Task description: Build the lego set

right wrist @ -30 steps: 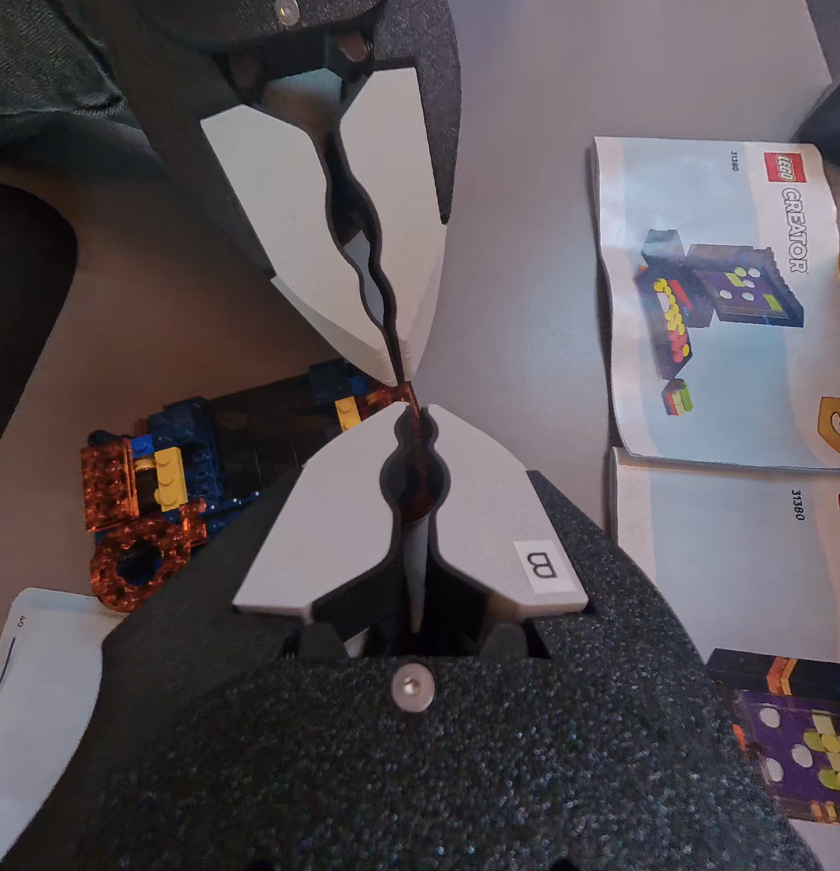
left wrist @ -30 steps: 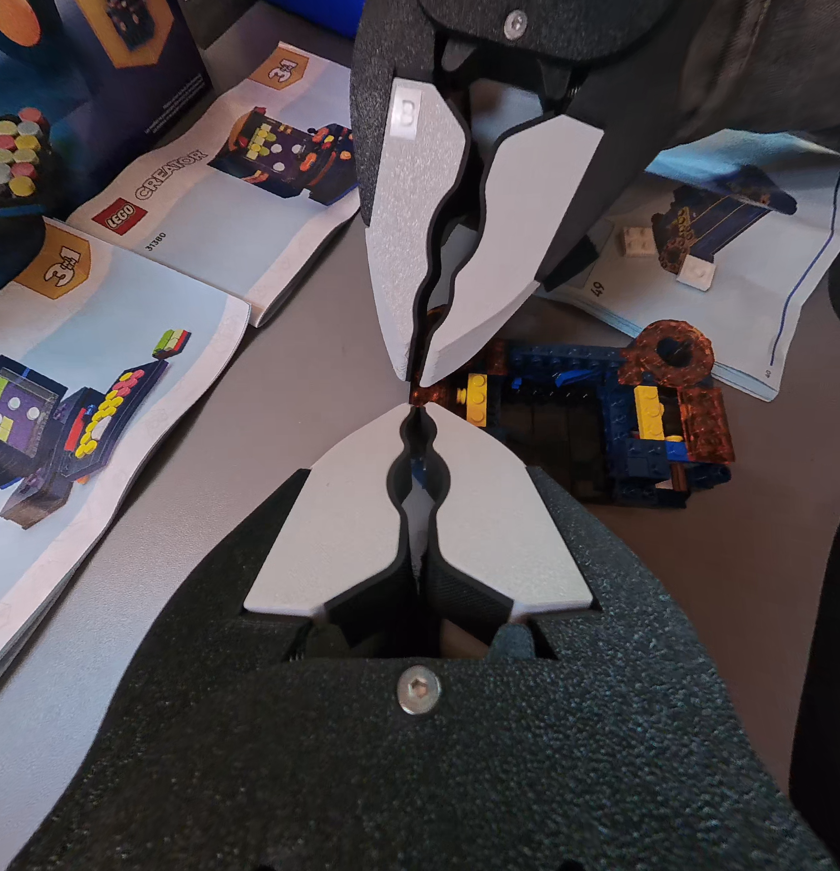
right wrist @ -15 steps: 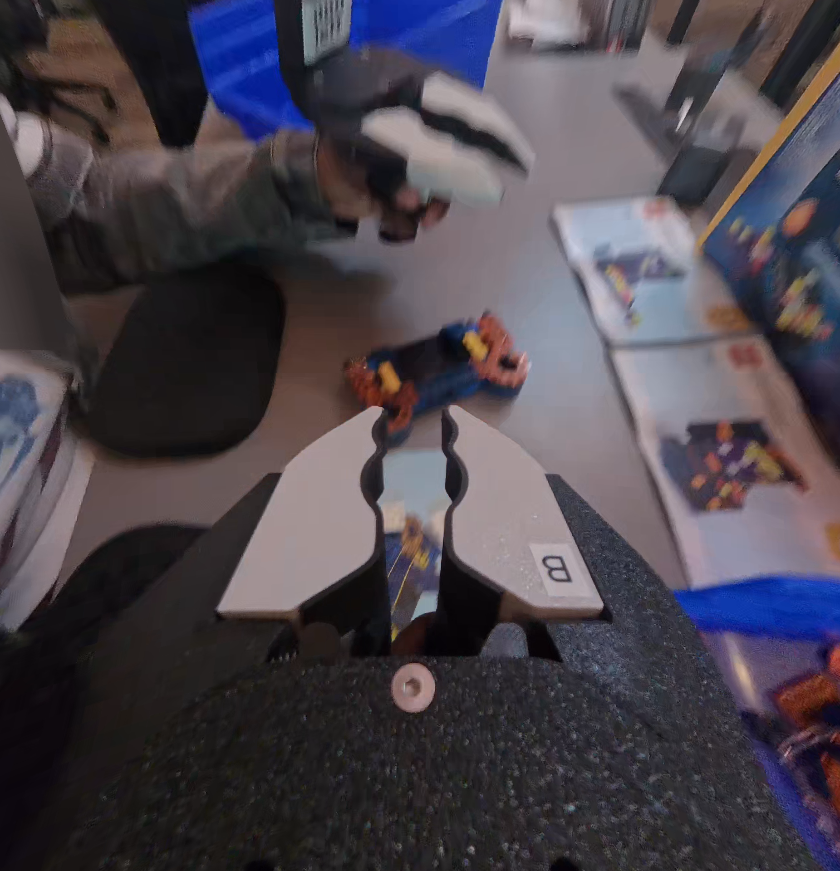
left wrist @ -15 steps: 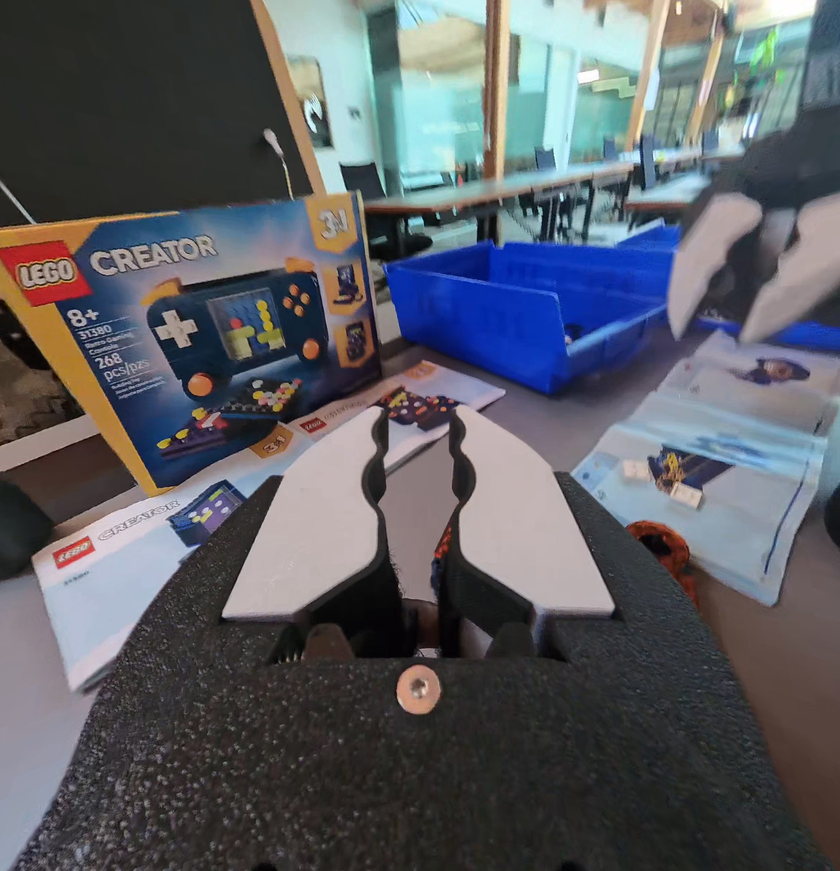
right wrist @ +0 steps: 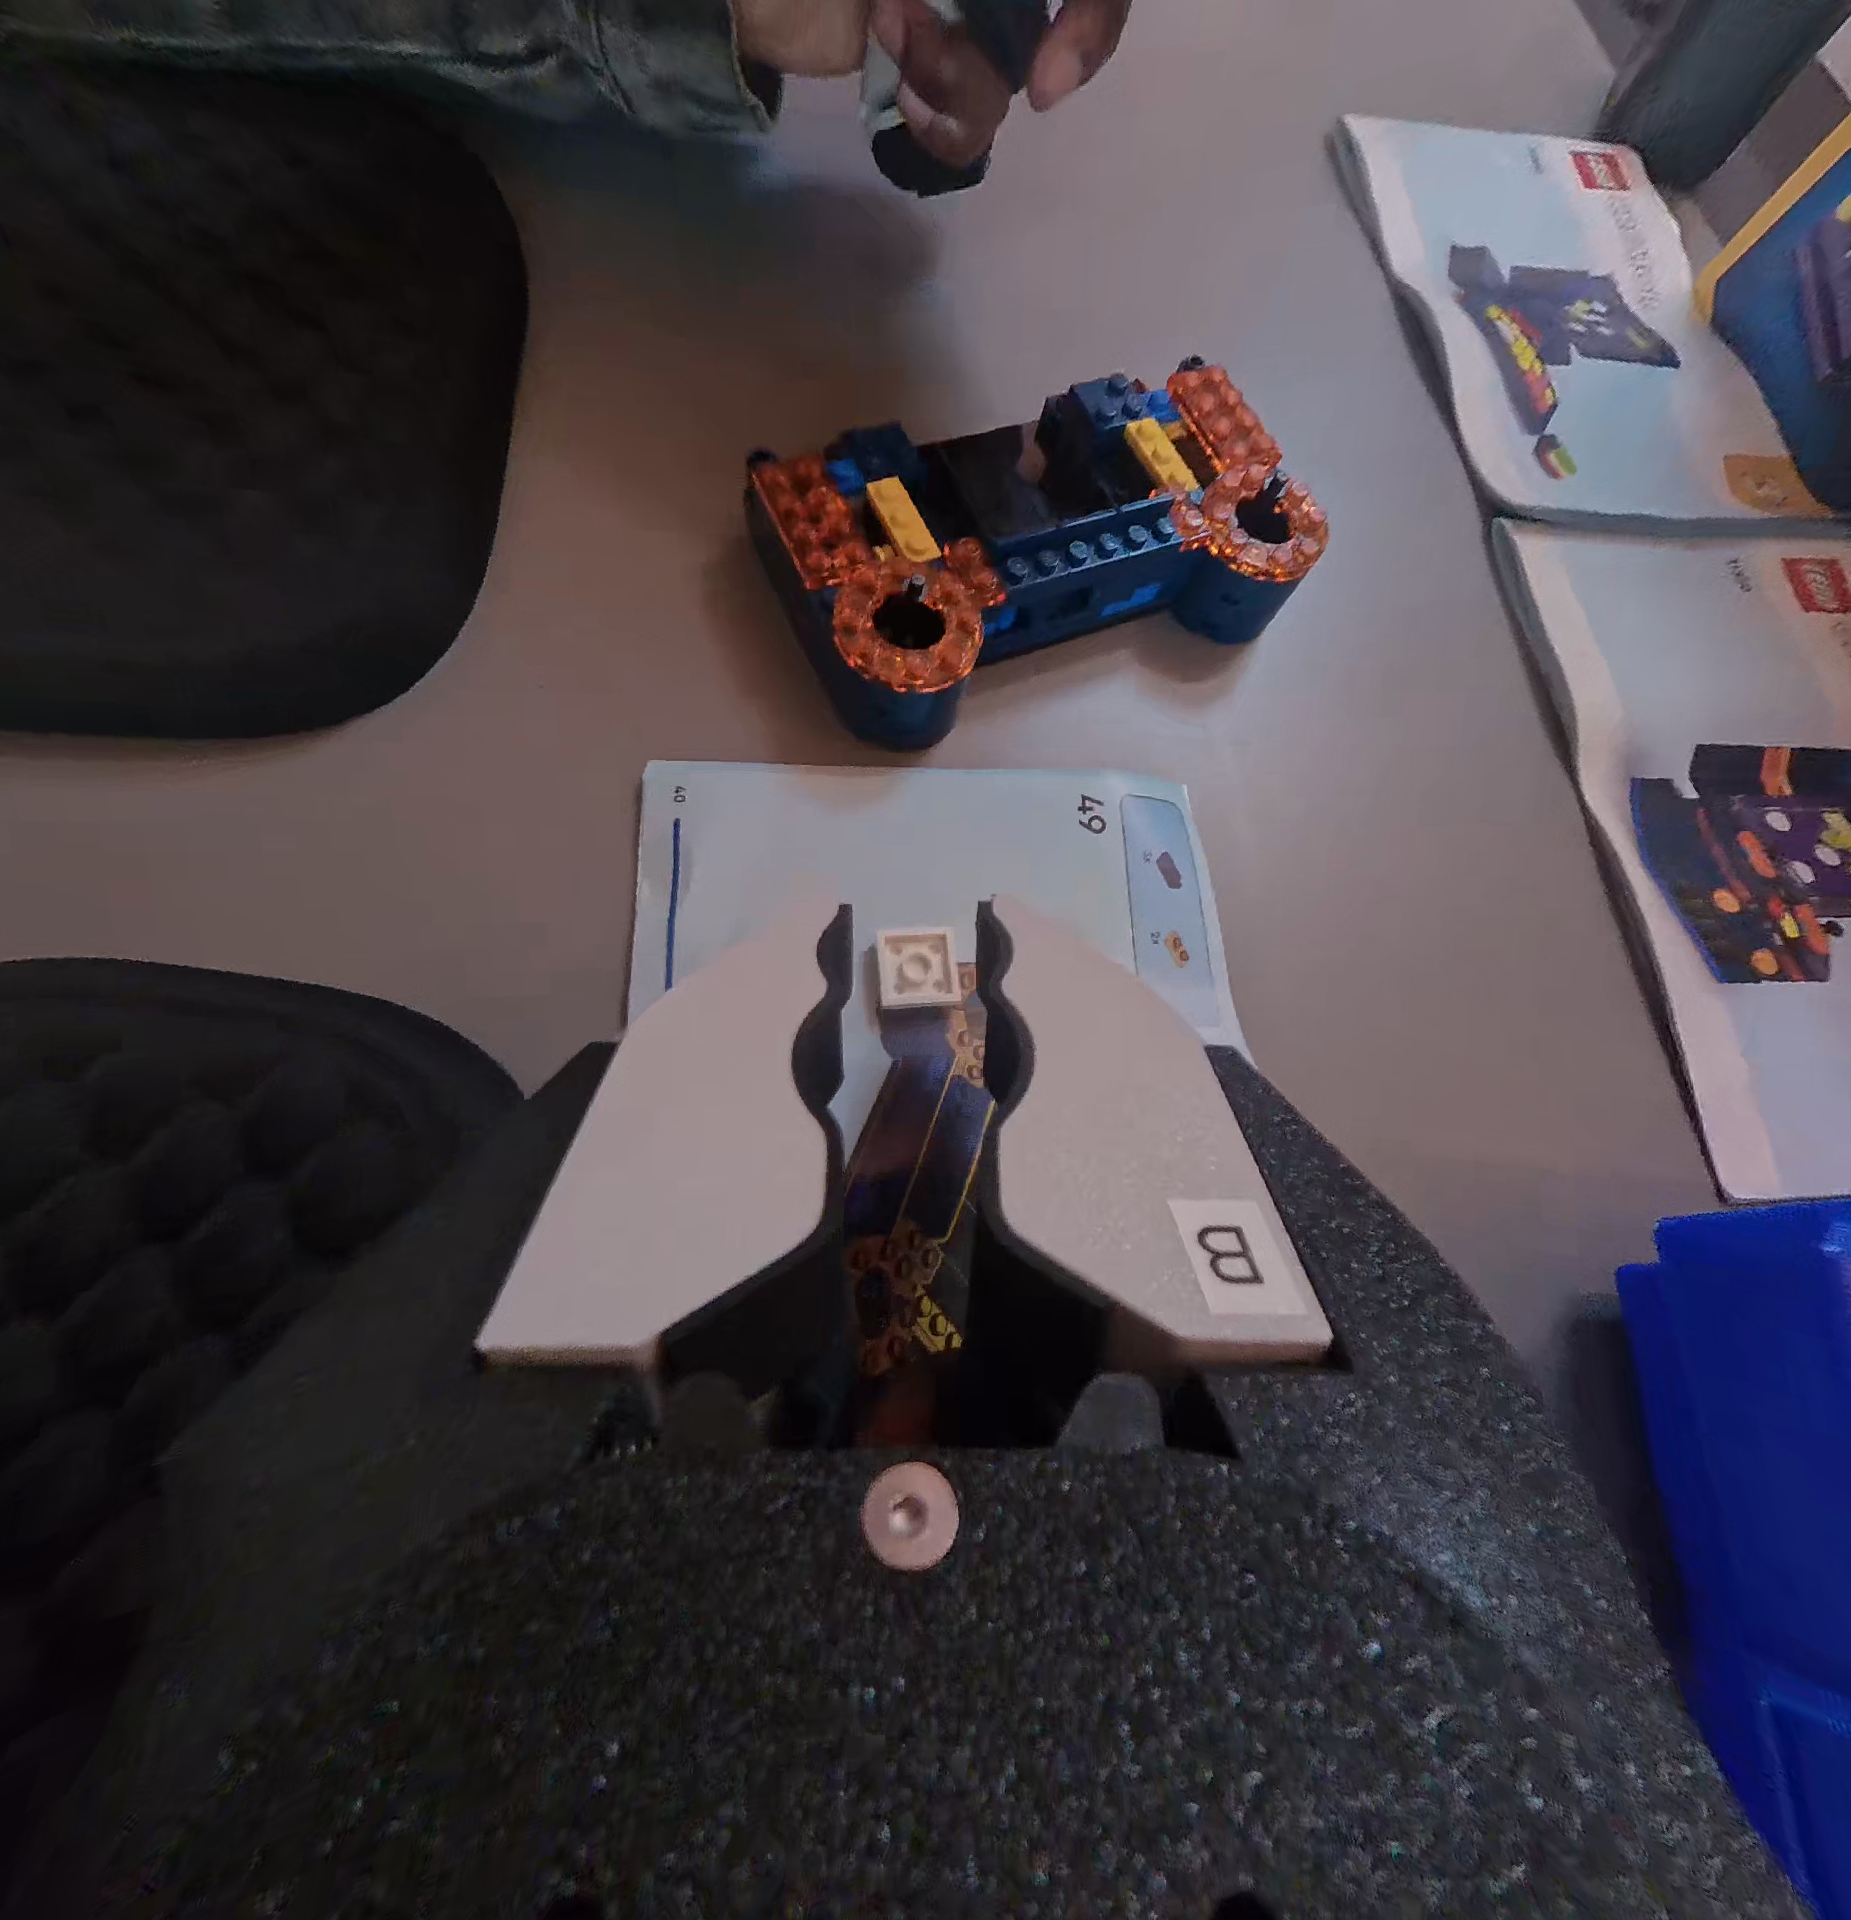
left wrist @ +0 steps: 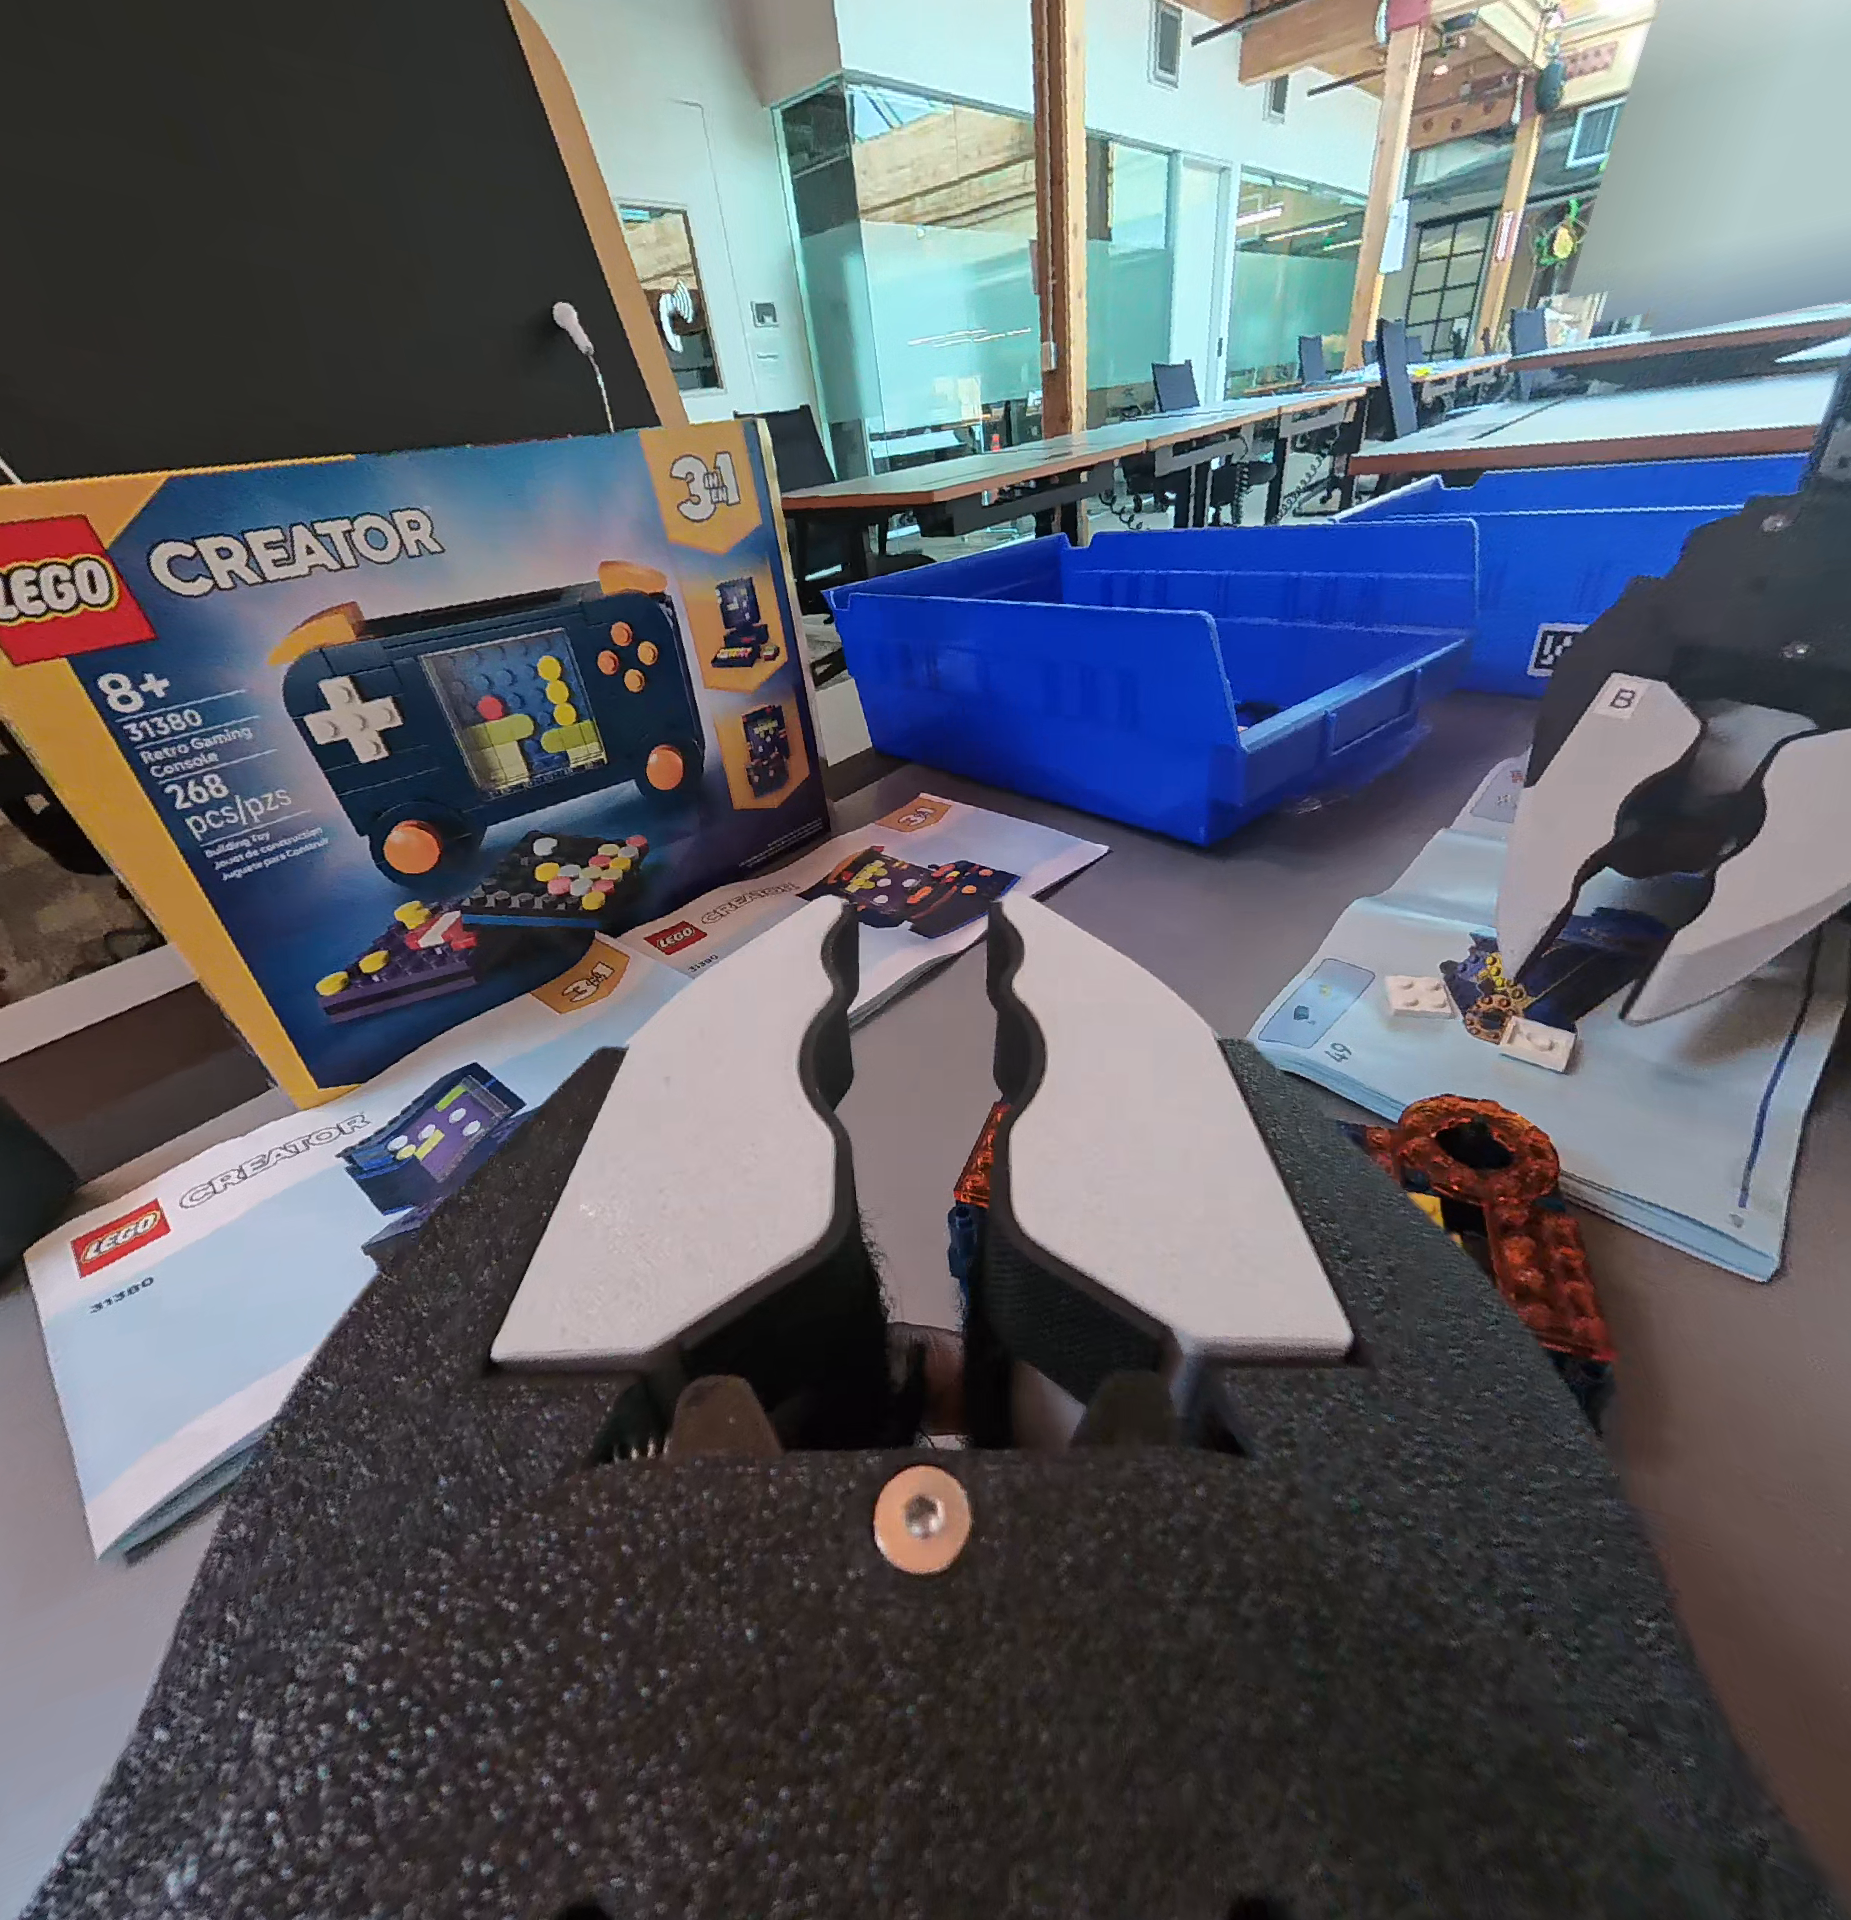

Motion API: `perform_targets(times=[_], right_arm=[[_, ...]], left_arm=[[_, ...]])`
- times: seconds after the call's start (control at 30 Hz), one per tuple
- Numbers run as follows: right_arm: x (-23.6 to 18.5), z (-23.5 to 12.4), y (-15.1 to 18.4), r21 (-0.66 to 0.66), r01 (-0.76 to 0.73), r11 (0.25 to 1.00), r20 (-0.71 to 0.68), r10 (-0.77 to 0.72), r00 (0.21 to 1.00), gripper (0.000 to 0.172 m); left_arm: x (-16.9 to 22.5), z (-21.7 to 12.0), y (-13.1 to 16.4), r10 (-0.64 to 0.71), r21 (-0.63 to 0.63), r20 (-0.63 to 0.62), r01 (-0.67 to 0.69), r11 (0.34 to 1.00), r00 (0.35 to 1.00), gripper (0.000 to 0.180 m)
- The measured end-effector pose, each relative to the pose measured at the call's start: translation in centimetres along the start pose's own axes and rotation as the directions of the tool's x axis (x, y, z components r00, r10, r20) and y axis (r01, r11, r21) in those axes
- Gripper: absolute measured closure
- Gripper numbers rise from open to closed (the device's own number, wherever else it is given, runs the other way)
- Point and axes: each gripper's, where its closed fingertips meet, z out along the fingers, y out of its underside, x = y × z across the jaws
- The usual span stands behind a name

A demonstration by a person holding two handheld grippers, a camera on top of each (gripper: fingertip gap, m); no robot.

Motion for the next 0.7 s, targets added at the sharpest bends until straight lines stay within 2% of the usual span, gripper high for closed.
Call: perform_targets(times=[0.13, 0.2, 0.23, 0.3, 0.37, 0.43, 0.5, 0.57, 0.63, 0.7], right_arm=[[-0.7, 1.3, 1.8, -0.104, 0.013, 0.994, 0.029, -0.010, 1.000, 0.151], [-0.4, 1.4, 1.8, -0.108, 0.012, 0.994, 0.006, -0.011, 1.000, 0.163], [-0.4, 1.3, 1.8, -0.110, -0.001, 0.994, 0.010, 0.002, 1.000, 0.163], [-0.1, 0.9, 1.5, -0.074, -0.047, 0.996, 0.011, 0.048, 0.999, 0.167], [0.7, -0.7, -0.4, 0.082, -0.140, 0.987, 0.020, 0.139, 0.990, 0.167], [2.6, -3.8, -2.5, 0.285, -0.274, 0.919, 0.040, 0.274, 0.961, 0.167], [5.0, -7.8, -3.6, 0.479, -0.397, 0.783, 0.072, 0.416, 0.907, 0.167], [7.0, -11.5, -3.8, 0.626, -0.446, 0.640, 0.098, 0.503, 0.859, 0.167], [7.6, -14.0, -4.0, 0.709, -0.442, 0.550, 0.125, 0.519, 0.846, 0.167], [7.9, -14.6, -4.0, 0.735, -0.465, 0.494, 0.157, 0.543, 0.825, 0.167]], left_arm=[[0.6, 0.1, 0.1, 0.048, -0.004, -0.021, -0.048, 0.999, 0.999, 0.157], [1.2, 0.1, -0.1, 0.082, 0.003, -0.043, -0.081, 0.997, 0.996, 0.156], [1.6, 0.2, -0.2, 0.096, 0.008, -0.060, -0.095, 0.995, 0.994, 0.156], [2.4, 0.1, -0.7, 0.124, 0.024, -0.094, -0.122, 0.992, 0.988, 0.154], [3.2, 0.0, -1.7, 0.166, 0.061, -0.111, -0.160, 0.985, 0.980, 0.153], [3.9, -0.2, -2.5, 0.216, 0.091, -0.116, -0.206, 0.974, 0.969, 0.154], [4.4, -0.2, -2.9, 0.253, 0.103, -0.116, -0.241, 0.965, 0.961, 0.154], [5.0, -0.1, -2.9, 0.260, 0.103, -0.137, -0.247, 0.963, 0.956, 0.154], [5.6, 0.1, -2.6, 0.268, 0.097, -0.158, -0.255, 0.962, 0.950, 0.153], [6.3, 0.3, -2.3, 0.280, 0.089, -0.186, -0.268, 0.959, 0.942, 0.152]])
